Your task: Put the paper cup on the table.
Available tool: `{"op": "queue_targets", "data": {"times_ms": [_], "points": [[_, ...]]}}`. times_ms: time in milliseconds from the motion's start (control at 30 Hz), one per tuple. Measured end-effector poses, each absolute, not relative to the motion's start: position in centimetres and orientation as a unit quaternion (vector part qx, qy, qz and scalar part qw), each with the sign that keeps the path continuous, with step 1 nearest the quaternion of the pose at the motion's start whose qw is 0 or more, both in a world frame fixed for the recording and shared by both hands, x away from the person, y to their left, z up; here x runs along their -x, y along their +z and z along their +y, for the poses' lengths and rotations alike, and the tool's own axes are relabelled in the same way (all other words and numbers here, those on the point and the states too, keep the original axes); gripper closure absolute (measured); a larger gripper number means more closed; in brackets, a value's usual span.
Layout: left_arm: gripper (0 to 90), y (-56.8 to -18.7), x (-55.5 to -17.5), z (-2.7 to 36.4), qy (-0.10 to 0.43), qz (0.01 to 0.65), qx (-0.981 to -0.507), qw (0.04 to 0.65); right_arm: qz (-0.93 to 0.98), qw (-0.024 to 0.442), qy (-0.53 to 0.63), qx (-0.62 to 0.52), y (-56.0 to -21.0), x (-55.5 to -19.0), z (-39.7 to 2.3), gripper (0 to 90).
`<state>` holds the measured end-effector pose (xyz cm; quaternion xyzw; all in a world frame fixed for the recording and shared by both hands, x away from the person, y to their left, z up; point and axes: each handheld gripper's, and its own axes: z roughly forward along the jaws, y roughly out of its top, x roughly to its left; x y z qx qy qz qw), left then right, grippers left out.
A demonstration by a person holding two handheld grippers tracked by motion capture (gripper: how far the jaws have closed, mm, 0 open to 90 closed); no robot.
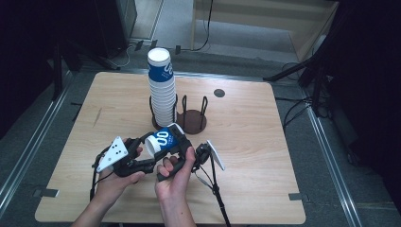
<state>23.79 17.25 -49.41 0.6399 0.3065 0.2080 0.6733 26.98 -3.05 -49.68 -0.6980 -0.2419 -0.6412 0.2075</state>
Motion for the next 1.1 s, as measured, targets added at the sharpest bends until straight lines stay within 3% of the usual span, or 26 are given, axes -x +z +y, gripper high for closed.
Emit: {"op": "queue_targets", "data": {"times_ms": [167, 267, 567, 833, 1100], "points": [[25.0, -49.3, -23.8, 17.6, 0.21, 0.313, -0.635, 0.674, -0.241, 0.196, -0.649, 0.695, -49.6, -27.0, -3.3, 13.6], [23.3, -49.1, -23.9, 18.3, 0.171, 0.321, -0.629, 0.687, -0.238, 0.177, -0.65, 0.7, -49.4, -27.4, -3.9, 13.8], [20.1, -49.1, -24.2, 19.5, 0.168, 0.337, -0.635, 0.674, -0.249, 0.121, -0.651, 0.707, -49.3, -28.0, -5.3, 14.3], [1.3, -49.2, -24.5, 20.4, 0.158, 0.378, -0.649, 0.641, -0.275, 0.077, -0.657, 0.698, -49.3, -27.9, -5.8, 14.4], [1.3, -49.9, -25.0, 21.9, 0.155, 0.402, -0.672, 0.602, -0.303, 0.021, -0.65, 0.697, -49.4, -28.1, -6.6, 14.3]]}}
